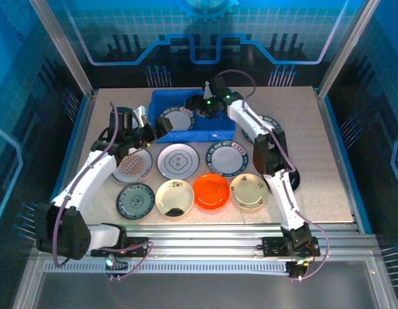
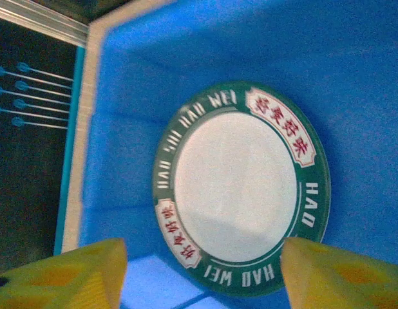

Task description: Place the plates into the plastic bin on the countertop

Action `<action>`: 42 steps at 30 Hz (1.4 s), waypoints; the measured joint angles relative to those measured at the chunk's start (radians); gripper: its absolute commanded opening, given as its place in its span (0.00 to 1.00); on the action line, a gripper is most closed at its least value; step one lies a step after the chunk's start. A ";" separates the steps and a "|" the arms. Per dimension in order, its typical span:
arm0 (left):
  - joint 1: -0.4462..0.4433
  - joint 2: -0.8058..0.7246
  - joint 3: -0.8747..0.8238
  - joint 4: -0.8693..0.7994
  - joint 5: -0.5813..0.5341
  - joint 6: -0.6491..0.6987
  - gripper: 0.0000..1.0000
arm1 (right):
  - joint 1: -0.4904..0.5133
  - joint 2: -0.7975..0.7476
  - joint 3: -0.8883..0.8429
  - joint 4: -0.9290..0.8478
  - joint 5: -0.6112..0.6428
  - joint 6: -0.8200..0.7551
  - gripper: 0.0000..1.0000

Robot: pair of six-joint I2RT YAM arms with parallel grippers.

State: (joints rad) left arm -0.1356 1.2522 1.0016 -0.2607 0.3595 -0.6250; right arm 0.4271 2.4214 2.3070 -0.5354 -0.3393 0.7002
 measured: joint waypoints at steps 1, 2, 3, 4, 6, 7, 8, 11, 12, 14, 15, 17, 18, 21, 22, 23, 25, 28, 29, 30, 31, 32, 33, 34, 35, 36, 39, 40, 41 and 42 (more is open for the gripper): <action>0.003 -0.013 -0.003 -0.001 -0.003 0.000 0.99 | -0.003 -0.027 -0.005 -0.009 0.003 -0.015 0.57; 0.008 -0.033 -0.008 -0.004 -0.006 -0.001 0.99 | -0.008 -0.060 -0.011 -0.020 0.007 -0.029 0.57; 0.014 -0.055 -0.013 -0.008 -0.008 -0.002 0.99 | -0.010 -0.093 -0.019 -0.029 0.010 -0.044 0.57; 0.020 -0.077 -0.019 -0.012 -0.008 -0.003 0.99 | -0.011 -0.125 -0.029 -0.037 0.012 -0.059 0.57; 0.029 -0.124 -0.031 -0.025 -0.008 -0.004 0.99 | -0.010 -0.196 -0.057 -0.057 0.022 -0.093 0.58; 0.031 -0.151 -0.037 -0.034 -0.008 -0.004 0.99 | -0.006 -0.240 -0.083 -0.064 0.029 -0.113 0.58; 0.031 -0.172 -0.040 -0.042 -0.007 -0.004 0.99 | 0.000 -0.286 -0.119 -0.068 0.041 -0.131 0.58; 0.031 -0.225 -0.053 -0.064 0.006 -0.005 0.99 | 0.019 -0.453 -0.285 -0.073 0.071 -0.171 0.58; 0.031 -0.238 -0.058 -0.071 0.012 -0.005 0.99 | 0.023 -0.507 -0.348 -0.072 0.077 -0.178 0.58; 0.030 -0.269 -0.071 -0.090 0.025 -0.009 0.99 | 0.023 -0.635 -0.500 -0.061 0.096 -0.189 0.59; 0.028 -0.281 -0.076 -0.098 0.031 -0.011 0.99 | 0.019 -0.695 -0.572 -0.061 0.109 -0.192 0.59; 0.019 -0.299 -0.084 -0.108 0.035 -0.012 0.99 | 0.000 -0.829 -0.725 -0.056 0.139 -0.195 0.59; 0.013 -0.303 -0.087 -0.109 0.038 -0.013 0.99 | -0.014 -0.895 -0.800 -0.052 0.154 -0.195 0.59; -0.024 -0.299 -0.107 -0.096 0.042 -0.021 0.99 | -0.088 -1.083 -1.006 -0.057 0.189 -0.188 0.59; -0.040 -0.287 -0.116 -0.085 0.042 -0.026 0.99 | -0.130 -1.152 -1.078 -0.063 0.204 -0.183 0.59; -0.054 -0.272 -0.124 -0.070 0.042 -0.029 0.99 | -0.167 -1.204 -1.133 -0.071 0.214 -0.179 0.59; -0.079 -0.231 -0.135 -0.038 0.042 -0.031 0.99 | -0.250 -1.296 -1.235 -0.085 0.227 -0.166 0.59; -0.107 -0.156 -0.138 0.019 0.043 -0.035 0.99 | -0.380 -1.397 -1.359 -0.109 0.227 -0.150 0.59; -0.112 -0.135 -0.138 0.040 0.047 -0.039 0.99 | -0.433 -1.427 -1.401 -0.112 0.223 -0.142 0.59; -0.116 -0.119 -0.138 0.058 0.051 -0.043 0.99 | -0.480 -1.448 -1.437 -0.113 0.212 -0.137 0.59; -0.118 -0.098 -0.138 0.084 0.057 -0.049 0.99 | -0.539 -1.471 -1.479 -0.113 0.198 -0.130 0.58; -0.120 -0.080 -0.138 0.107 0.062 -0.053 0.99 | -0.599 -1.489 -1.520 -0.114 0.185 -0.123 0.58; -0.121 -0.067 -0.138 0.121 0.066 -0.054 0.99 | -0.645 -1.501 -1.555 -0.114 0.175 -0.117 0.58; -0.121 -0.051 -0.138 0.140 0.069 -0.054 0.99 | -0.690 -1.513 -1.591 -0.117 0.168 -0.112 0.58; -0.121 -0.039 -0.138 0.154 0.074 -0.054 0.99 | -0.723 -1.524 -1.625 -0.119 0.165 -0.105 0.57; -0.121 -0.027 -0.138 0.166 0.077 -0.053 0.99 | -0.744 -1.532 -1.653 -0.122 0.160 -0.097 0.56; -0.122 0.000 -0.138 0.198 0.088 -0.053 0.99 | -0.779 -1.545 -1.717 -0.120 0.135 -0.068 0.54; -0.122 0.007 -0.138 0.207 0.093 -0.053 0.99 | -0.788 -1.544 -1.736 -0.114 0.121 -0.055 0.53; -0.122 0.015 -0.138 0.220 0.099 -0.053 0.99 | -0.796 -1.541 -1.755 -0.102 0.107 -0.040 0.52; -0.122 0.021 -0.138 0.229 0.104 -0.053 0.99 | -0.802 -1.536 -1.772 -0.092 0.096 -0.025 0.52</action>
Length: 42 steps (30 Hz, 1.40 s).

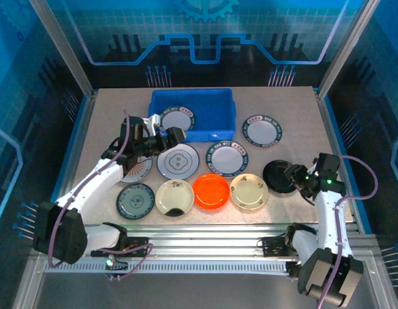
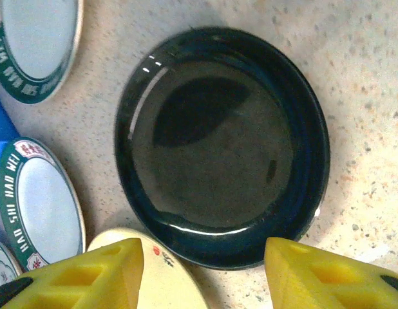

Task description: Place the plates into the plastic bin on the countertop

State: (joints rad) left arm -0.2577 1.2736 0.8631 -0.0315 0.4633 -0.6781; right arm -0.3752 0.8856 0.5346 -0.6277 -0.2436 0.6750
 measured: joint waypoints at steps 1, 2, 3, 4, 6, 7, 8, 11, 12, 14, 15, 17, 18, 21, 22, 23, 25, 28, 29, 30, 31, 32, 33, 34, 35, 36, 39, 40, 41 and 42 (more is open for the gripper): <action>0.000 0.008 0.000 0.013 0.006 0.000 0.99 | -0.005 0.007 -0.016 0.008 -0.008 0.013 0.51; 0.000 0.017 0.000 0.023 0.012 0.000 0.99 | -0.006 0.012 -0.029 0.014 -0.013 0.024 0.51; 0.000 0.023 0.000 0.030 0.017 0.000 0.99 | -0.007 0.016 -0.039 0.016 -0.016 0.034 0.51; 0.000 0.031 0.000 0.037 0.024 -0.001 0.99 | -0.012 0.018 -0.048 0.016 -0.023 0.042 0.51; 0.000 0.040 0.000 0.045 0.033 -0.001 0.99 | -0.024 0.016 -0.060 0.014 -0.027 0.048 0.51; 0.000 0.045 0.000 0.048 0.037 0.000 0.99 | -0.031 0.012 -0.063 0.010 -0.027 0.048 0.51; 0.000 0.049 0.000 0.053 0.042 0.000 0.99 | -0.039 0.006 -0.063 0.003 -0.027 0.048 0.51; 0.000 0.063 0.005 0.064 0.051 0.000 0.99 | -0.060 -0.013 -0.064 -0.011 -0.027 0.047 0.50; 0.000 0.068 0.008 0.067 0.052 0.000 0.99 | -0.065 -0.015 -0.065 -0.012 -0.028 0.047 0.50; 0.000 0.080 0.016 0.072 0.056 0.000 0.99 | -0.076 -0.015 -0.077 -0.010 -0.035 0.047 0.50; 0.000 0.086 0.018 0.076 0.058 0.000 0.99 | -0.080 -0.014 -0.085 -0.011 -0.038 0.047 0.50; 0.000 0.100 0.021 0.083 0.062 0.000 0.99 | -0.085 -0.009 -0.103 -0.011 -0.045 0.047 0.50; 0.000 0.105 0.023 0.084 0.064 0.000 0.99 | -0.085 -0.007 -0.111 -0.009 -0.046 0.047 0.50; 0.000 0.122 0.027 0.090 0.069 0.000 0.99 | -0.086 0.002 -0.132 -0.004 -0.053 0.047 0.49; 0.001 0.127 0.029 0.091 0.070 -0.001 0.99 | -0.086 0.006 -0.139 0.002 -0.053 0.047 0.49; 0.002 0.131 0.031 0.091 0.070 -0.001 0.99 | -0.086 0.011 -0.145 0.008 -0.053 0.048 0.48; 0.002 0.139 0.032 0.098 0.076 -0.002 0.99 | -0.086 0.020 -0.154 0.024 -0.055 0.050 0.46; 0.002 0.151 0.033 0.109 0.078 -0.003 0.99 | -0.086 0.022 -0.171 0.063 -0.064 0.068 0.40; 0.002 0.155 0.033 0.112 0.078 -0.003 0.99 | -0.086 0.020 -0.179 0.078 -0.068 0.078 0.39; 0.002 0.159 0.033 0.113 0.078 -0.003 0.99 | -0.086 0.016 -0.185 0.091 -0.072 0.085 0.39; 0.002 0.163 0.034 0.114 0.078 -0.003 0.98 | -0.086 0.010 -0.195 0.108 -0.075 0.094 0.39; 0.002 0.168 0.034 0.116 0.078 -0.003 0.98 | -0.086 0.008 -0.200 0.120 -0.079 0.101 0.38; 0.002 0.172 0.035 0.116 0.078 -0.003 0.98 | -0.087 0.010 -0.204 0.130 -0.080 0.105 0.38; 0.002 0.176 0.038 0.116 0.080 -0.003 0.98 | -0.086 0.015 -0.206 0.140 -0.080 0.109 0.38; 0.002 0.181 0.040 0.117 0.082 -0.003 0.98 | -0.086 0.024 -0.206 0.150 -0.081 0.111 0.38; 0.002 0.183 0.042 0.117 0.083 -0.003 0.98 | -0.087 0.033 -0.207 0.158 -0.082 0.112 0.37; 0.002 0.187 0.044 0.120 0.085 -0.003 0.98 | -0.087 0.047 -0.215 0.186 -0.084 0.120 0.34; 0.002 0.187 0.044 0.121 0.085 -0.003 0.98 | -0.086 0.045 -0.222 0.197 -0.084 0.124 0.33; 0.002 0.187 0.044 0.121 0.085 -0.003 0.98 | -0.086 0.044 -0.228 0.204 -0.083 0.129 0.32; 0.002 0.188 0.044 0.121 0.085 -0.003 0.98 | -0.087 0.043 -0.232 0.208 -0.082 0.132 0.31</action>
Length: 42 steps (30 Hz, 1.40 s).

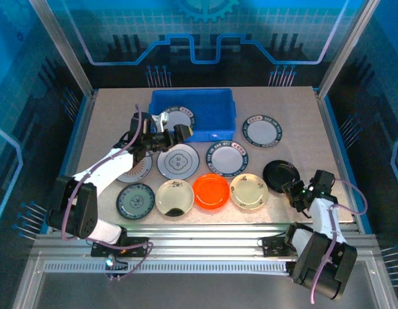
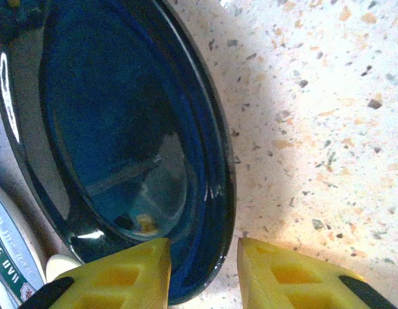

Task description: Place the plates into the plastic bin on the countertop

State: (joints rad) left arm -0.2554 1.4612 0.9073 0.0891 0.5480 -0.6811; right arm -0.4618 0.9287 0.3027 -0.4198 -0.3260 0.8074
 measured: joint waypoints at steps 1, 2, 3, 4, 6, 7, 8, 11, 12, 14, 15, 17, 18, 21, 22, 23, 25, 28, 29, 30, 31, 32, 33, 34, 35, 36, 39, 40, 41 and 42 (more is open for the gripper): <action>0.000 0.000 0.000 0.002 0.000 0.000 0.98 | 0.000 0.000 -0.004 0.005 0.000 0.004 0.31; 0.000 0.002 0.000 0.003 0.000 0.000 0.98 | 0.000 0.000 -0.008 0.012 0.000 0.009 0.29; 0.001 0.002 0.000 0.006 0.000 0.000 0.98 | 0.000 0.000 -0.010 0.016 0.000 0.010 0.28; 0.001 0.004 0.000 0.007 0.000 0.000 0.98 | 0.000 0.000 -0.010 0.022 0.001 0.014 0.27; 0.001 0.005 0.000 0.007 0.000 0.000 0.98 | 0.000 0.001 -0.011 0.035 0.004 0.021 0.24; 0.001 0.005 0.000 0.008 0.000 -0.001 0.98 | 0.000 0.001 -0.014 0.045 0.004 0.025 0.23; 0.001 0.005 0.000 0.010 0.000 -0.001 0.98 | 0.000 0.001 -0.018 0.054 0.004 0.031 0.23; 0.001 0.005 0.000 0.015 0.000 -0.001 0.98 | 0.000 0.015 -0.031 0.082 0.004 0.043 0.22; 0.001 0.005 0.000 0.014 0.000 -0.001 0.98 | 0.000 0.021 -0.034 0.092 0.003 0.047 0.21; 0.001 0.006 0.000 0.014 0.000 -0.001 0.98 | 0.000 0.034 -0.035 0.107 0.003 0.053 0.20; 0.001 0.006 0.000 0.014 0.000 0.000 0.98 | 0.000 0.037 -0.035 0.109 0.003 0.055 0.19; 0.001 0.007 0.000 0.014 0.000 0.000 0.98 | -0.005 0.045 -0.035 0.114 0.000 0.064 0.18; 0.001 0.007 0.000 0.014 0.000 0.000 0.98 | -0.005 0.047 -0.035 0.115 -0.001 0.068 0.17; 0.001 0.014 0.000 0.014 0.000 0.000 0.98 | -0.005 0.047 -0.040 0.127 -0.004 0.084 0.16; 0.001 0.018 0.000 0.014 0.000 0.000 0.98 | -0.005 0.047 -0.042 0.133 -0.005 0.088 0.15; 0.001 0.020 0.000 0.014 0.000 -0.001 0.98 | -0.006 0.047 -0.043 0.138 -0.006 0.092 0.14; 0.001 0.029 0.001 0.014 0.000 -0.001 0.98 | -0.006 0.052 -0.048 0.177 -0.013 0.098 0.11; 0.001 0.038 0.001 0.015 0.000 -0.001 0.97 | -0.006 0.055 -0.051 0.212 -0.014 0.110 0.05; 0.001 0.040 0.001 0.014 0.000 -0.001 0.97 | -0.006 0.055 -0.052 0.217 -0.015 0.109 0.02; 0.001 0.043 0.001 0.014 0.001 -0.001 0.97 | -0.006 0.055 -0.053 0.221 -0.016 0.113 0.00; 0.001 0.045 0.001 0.014 0.001 -0.001 0.97 | -0.006 0.055 -0.055 0.224 -0.016 0.118 0.00; 0.001 0.047 0.001 0.014 0.001 -0.001 0.97 | -0.006 0.055 -0.055 0.227 -0.016 0.117 0.00; 0.001 0.047 0.002 0.014 0.002 -0.001 0.97 | -0.006 0.056 -0.055 0.230 -0.016 0.117 0.00; 0.001 0.047 0.003 0.014 0.004 -0.001 0.97 | -0.006 0.056 -0.055 0.231 -0.016 0.117 0.00; 0.001 0.048 0.005 0.014 0.005 -0.001 0.97 | -0.006 0.057 -0.055 0.233 -0.016 0.117 0.00; 0.001 0.048 0.008 0.014 0.007 -0.001 0.97 | -0.006 0.058 -0.055 0.235 -0.016 0.117 0.00; 0.001 0.048 0.015 0.014 0.008 -0.001 0.97 | -0.006 0.057 -0.055 0.242 -0.016 0.117 0.00; 0.001 0.048 0.018 0.014 0.008 -0.001 0.97 | -0.006 0.055 -0.055 0.242 -0.016 0.117 0.00; 0.001 0.049 0.021 0.014 0.008 -0.001 0.97 | -0.006 0.051 -0.054 0.241 -0.016 0.117 0.00; -0.001 0.051 0.025 0.014 0.008 0.000 0.97 | -0.006 0.045 -0.052 0.240 -0.015 0.117 0.00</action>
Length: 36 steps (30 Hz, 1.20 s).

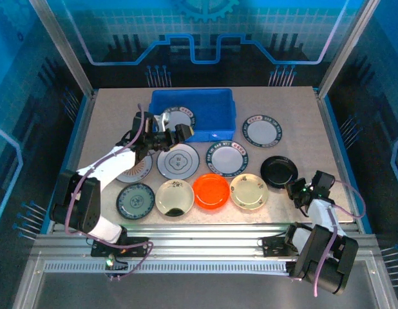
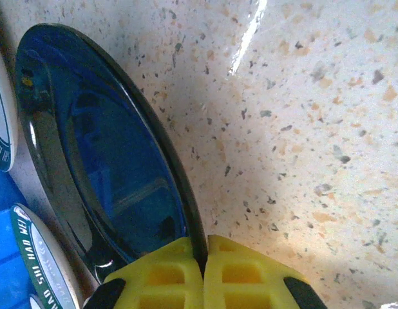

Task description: Place the plates into the plastic bin on the countertop

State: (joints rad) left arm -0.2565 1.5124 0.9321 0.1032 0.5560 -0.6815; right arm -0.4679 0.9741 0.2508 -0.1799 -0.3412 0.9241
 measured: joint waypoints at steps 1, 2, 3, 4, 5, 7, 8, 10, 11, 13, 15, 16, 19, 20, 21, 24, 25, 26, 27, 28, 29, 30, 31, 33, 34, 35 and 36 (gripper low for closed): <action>-0.001 0.004 0.004 0.000 0.000 0.000 0.97 | 0.000 -0.008 0.008 -0.008 0.003 -0.005 0.00; -0.003 0.007 0.008 -0.001 0.000 0.000 0.97 | 0.000 -0.017 0.020 -0.022 0.009 -0.009 0.00; -0.005 0.011 0.012 0.000 0.000 0.000 0.97 | 0.000 -0.027 0.037 -0.037 0.017 -0.016 0.00; -0.007 0.013 0.013 0.000 0.001 0.000 0.97 | 0.000 -0.042 0.059 -0.051 0.024 -0.027 0.00; -0.009 0.013 0.014 -0.001 0.001 0.000 0.97 | 0.000 -0.053 0.078 -0.062 0.029 -0.034 0.00; -0.014 0.014 0.016 0.000 0.003 0.001 0.97 | 0.000 -0.081 0.125 -0.076 0.043 -0.052 0.00; -0.017 0.015 0.018 -0.001 0.003 0.002 0.97 | 0.000 -0.090 0.145 -0.082 0.048 -0.058 0.00; -0.026 0.023 0.032 -0.003 0.003 0.004 0.96 | 0.000 -0.095 0.185 -0.089 0.051 -0.070 0.00; -0.030 0.027 0.039 -0.004 0.003 0.005 0.96 | 0.000 -0.093 0.201 -0.092 0.051 -0.076 0.00; -0.044 0.034 0.056 -0.008 0.004 0.011 0.97 | 0.006 -0.088 0.230 -0.100 0.049 -0.084 0.00; -0.061 0.038 0.075 -0.016 0.006 0.019 0.97 | 0.039 -0.082 0.256 -0.112 0.051 -0.088 0.00; -0.071 0.040 0.087 -0.021 0.007 0.028 0.97 | 0.069 -0.077 0.270 -0.120 0.051 -0.089 0.00; -0.099 0.045 0.116 -0.039 0.011 0.047 0.97 | 0.177 -0.048 0.321 -0.137 0.042 -0.095 0.00; -0.106 0.045 0.123 -0.047 0.011 0.055 0.97 | 0.211 -0.034 0.338 -0.138 0.036 -0.095 0.00; -0.113 0.045 0.129 -0.051 0.011 0.063 0.97 | 0.248 -0.016 0.357 -0.139 0.027 -0.095 0.00; -0.128 0.045 0.140 -0.066 0.017 0.087 0.99 | 0.363 0.043 0.409 -0.142 0.005 -0.095 0.00; -0.133 0.045 0.141 -0.074 0.018 0.092 0.98 | 0.404 0.066 0.428 -0.143 -0.005 -0.095 0.00; -0.138 0.045 0.141 -0.082 0.018 0.101 0.98 | 0.435 0.085 0.443 -0.143 -0.010 -0.095 0.00; -0.142 0.045 0.141 -0.094 0.018 0.109 0.98 | 0.475 0.110 0.465 -0.143 -0.017 -0.095 0.00; -0.146 0.045 0.141 -0.106 0.017 0.116 0.98 | 0.509 0.133 0.485 -0.142 -0.026 -0.095 0.00; -0.150 0.045 0.141 -0.114 0.017 0.124 0.98 | 0.537 0.153 0.502 -0.141 -0.032 -0.094 0.00; -0.153 0.045 0.141 -0.122 0.016 0.132 0.98 | 0.569 0.175 0.522 -0.138 -0.040 -0.094 0.00; -0.154 0.043 0.141 -0.129 0.014 0.136 0.98 | 0.595 0.196 0.541 -0.135 -0.048 -0.094 0.00; -0.155 0.039 0.141 -0.140 0.006 0.142 0.97 | 0.637 0.235 0.574 -0.125 -0.064 -0.094 0.00; -0.155 0.035 0.141 -0.146 0.002 0.143 0.96 | 0.653 0.252 0.588 -0.122 -0.069 -0.094 0.00; -0.155 0.031 0.141 -0.151 -0.003 0.145 0.93 | 0.671 0.271 0.605 -0.118 -0.075 -0.094 0.00; -0.155 0.025 0.141 -0.154 -0.008 0.150 0.90 | 0.687 0.287 0.620 -0.113 -0.081 -0.094 0.00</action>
State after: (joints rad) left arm -0.4118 1.5375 1.0729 -0.0509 0.5480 -0.5312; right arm 0.2188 1.2610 0.8711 -0.2928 -0.4225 0.8303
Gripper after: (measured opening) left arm 0.941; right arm 0.059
